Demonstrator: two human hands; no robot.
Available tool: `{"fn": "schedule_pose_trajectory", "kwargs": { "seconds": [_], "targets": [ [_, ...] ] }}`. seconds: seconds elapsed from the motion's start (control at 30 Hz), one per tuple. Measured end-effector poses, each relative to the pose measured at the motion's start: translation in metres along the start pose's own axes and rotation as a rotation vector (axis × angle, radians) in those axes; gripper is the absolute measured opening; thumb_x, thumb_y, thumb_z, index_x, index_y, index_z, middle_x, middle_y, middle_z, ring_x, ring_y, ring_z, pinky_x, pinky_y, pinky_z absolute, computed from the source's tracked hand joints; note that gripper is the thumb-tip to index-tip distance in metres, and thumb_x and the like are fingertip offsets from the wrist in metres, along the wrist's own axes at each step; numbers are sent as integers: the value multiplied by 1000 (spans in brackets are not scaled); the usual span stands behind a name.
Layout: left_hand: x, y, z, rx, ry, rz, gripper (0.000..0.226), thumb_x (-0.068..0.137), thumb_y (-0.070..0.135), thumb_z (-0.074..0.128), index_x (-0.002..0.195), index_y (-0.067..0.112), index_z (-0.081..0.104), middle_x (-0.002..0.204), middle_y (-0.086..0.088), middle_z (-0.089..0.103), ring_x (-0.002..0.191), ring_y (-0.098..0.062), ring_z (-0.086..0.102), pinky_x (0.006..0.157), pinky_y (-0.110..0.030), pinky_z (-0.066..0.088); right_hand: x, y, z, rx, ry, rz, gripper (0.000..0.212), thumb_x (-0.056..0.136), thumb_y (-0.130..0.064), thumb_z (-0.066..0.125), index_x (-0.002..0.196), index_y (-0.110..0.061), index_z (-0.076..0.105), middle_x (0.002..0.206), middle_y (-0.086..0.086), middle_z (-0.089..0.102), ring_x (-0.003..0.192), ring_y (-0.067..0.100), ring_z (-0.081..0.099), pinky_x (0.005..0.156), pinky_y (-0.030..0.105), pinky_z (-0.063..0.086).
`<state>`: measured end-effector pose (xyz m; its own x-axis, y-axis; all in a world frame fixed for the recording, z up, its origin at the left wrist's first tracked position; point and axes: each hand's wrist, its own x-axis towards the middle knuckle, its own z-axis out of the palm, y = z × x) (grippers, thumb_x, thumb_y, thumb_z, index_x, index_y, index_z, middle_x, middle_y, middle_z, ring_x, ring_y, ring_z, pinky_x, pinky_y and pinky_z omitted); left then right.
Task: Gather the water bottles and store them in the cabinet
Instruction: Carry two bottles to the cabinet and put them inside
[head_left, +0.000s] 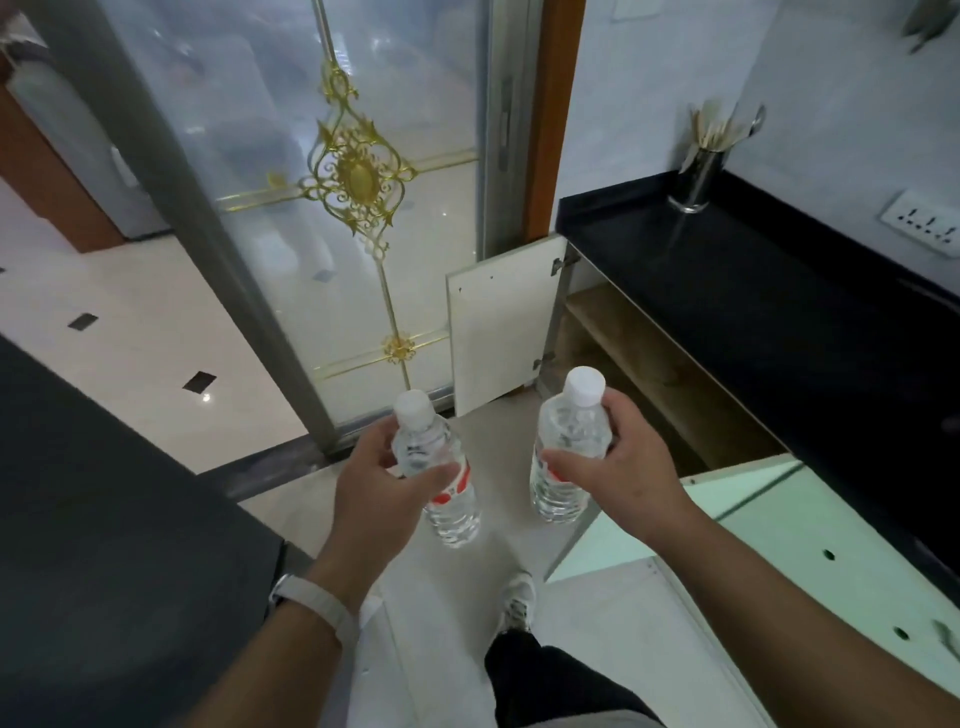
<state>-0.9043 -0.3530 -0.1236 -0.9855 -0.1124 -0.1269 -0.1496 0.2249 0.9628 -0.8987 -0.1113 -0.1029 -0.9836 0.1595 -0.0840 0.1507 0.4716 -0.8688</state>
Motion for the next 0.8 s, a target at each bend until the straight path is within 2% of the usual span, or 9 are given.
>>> {"fn": "schedule_pose_trajectory", "kwargs": {
  "seconds": [0.13,0.23,0.3,0.4,0.47,0.57,0.7,0.8],
  "targets": [
    [60,6,3,36,-29,-19,54,76,12,86,121,27,60,110,6,71,100,-12,70,87,-36,58,62,1,13,79,-13,31,61,71,-36,85,117,-46,47,102,-27,58,93,0,61,78,20,50],
    [110,16,13,89,-29,-26,58,75,12,87,124,23,59,110,6,70,101,-14,70,81,-30,58,115,2,16,142,-29,30,53,70,-30,86,105,-46,50,99,-24,61,92,-11,59,68,11,46],
    [142,23,23,112,-37,-37,60,73,12,88,125,22,59,111,5,70,102,-15,70,83,-32,58,149,2,13,168,-39,46,54,69,-27,87,105,-44,50,100,-22,62,91,-12,59,69,11,45],
    [188,39,43,150,-49,-25,58,72,13,89,122,23,61,109,4,71,101,-15,70,87,-38,58,199,2,3,186,-44,54,60,69,-28,86,114,-42,49,104,-22,61,93,-3,61,77,16,48],
    [216,47,59,186,-47,8,57,71,13,90,119,23,61,106,5,70,98,-13,69,83,-31,58,230,6,-3,190,-34,49,63,68,-31,86,119,-40,49,106,-23,60,96,2,61,82,22,50],
    [249,61,82,190,-61,37,55,71,9,90,116,23,61,105,6,70,96,-8,68,70,-17,55,261,9,-10,186,12,70,66,69,-31,86,119,-41,46,106,-25,56,95,1,59,83,23,48],
    [285,76,108,196,-141,81,55,70,9,90,114,27,62,103,9,70,89,4,67,67,-11,54,286,9,-20,191,61,105,65,70,-26,86,117,-41,44,101,-26,54,89,-4,55,80,19,45],
    [315,79,128,221,-200,106,55,69,7,90,110,31,63,101,10,72,87,5,68,66,-8,51,299,16,-27,196,119,137,67,69,-27,87,116,-43,43,100,-29,53,87,-5,55,76,16,43]
  ]
}}
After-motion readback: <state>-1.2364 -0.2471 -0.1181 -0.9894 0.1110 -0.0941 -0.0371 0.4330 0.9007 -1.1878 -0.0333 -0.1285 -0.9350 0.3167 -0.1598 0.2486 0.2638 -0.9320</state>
